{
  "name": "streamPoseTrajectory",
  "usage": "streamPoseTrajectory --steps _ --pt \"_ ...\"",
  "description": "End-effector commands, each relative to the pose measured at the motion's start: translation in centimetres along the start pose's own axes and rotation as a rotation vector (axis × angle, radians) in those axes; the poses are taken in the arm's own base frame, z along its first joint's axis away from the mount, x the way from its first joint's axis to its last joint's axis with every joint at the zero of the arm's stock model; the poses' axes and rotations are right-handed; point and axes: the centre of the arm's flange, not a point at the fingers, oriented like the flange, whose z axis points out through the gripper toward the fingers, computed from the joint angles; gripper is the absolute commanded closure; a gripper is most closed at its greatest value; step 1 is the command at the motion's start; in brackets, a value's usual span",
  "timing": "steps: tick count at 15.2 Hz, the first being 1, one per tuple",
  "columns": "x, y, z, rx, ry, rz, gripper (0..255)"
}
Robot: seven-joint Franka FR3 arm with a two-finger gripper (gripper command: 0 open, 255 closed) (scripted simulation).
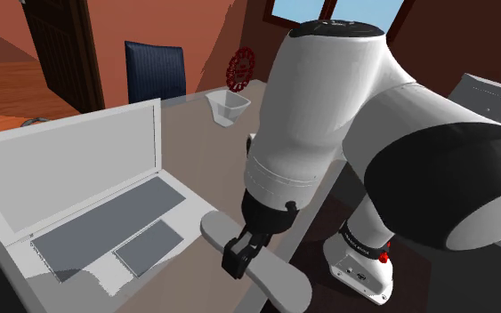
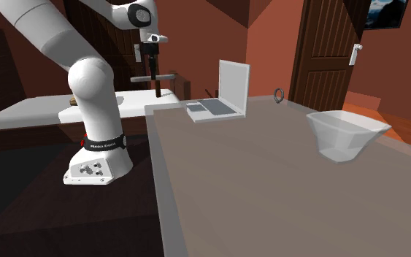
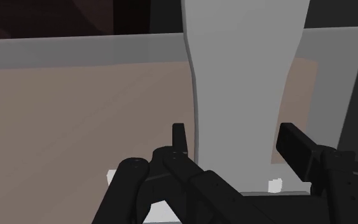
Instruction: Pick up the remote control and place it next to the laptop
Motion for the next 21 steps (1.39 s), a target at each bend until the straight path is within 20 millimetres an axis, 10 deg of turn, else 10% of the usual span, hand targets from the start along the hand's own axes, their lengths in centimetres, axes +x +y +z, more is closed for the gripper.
streamPoseTrajectory --steps 1,21 --pt "-0.1 -0.1 1.0 0.001 0.001 0.0 255" --pt "0.1 -0.3 11.5 0.001 0.001 0.0 255"
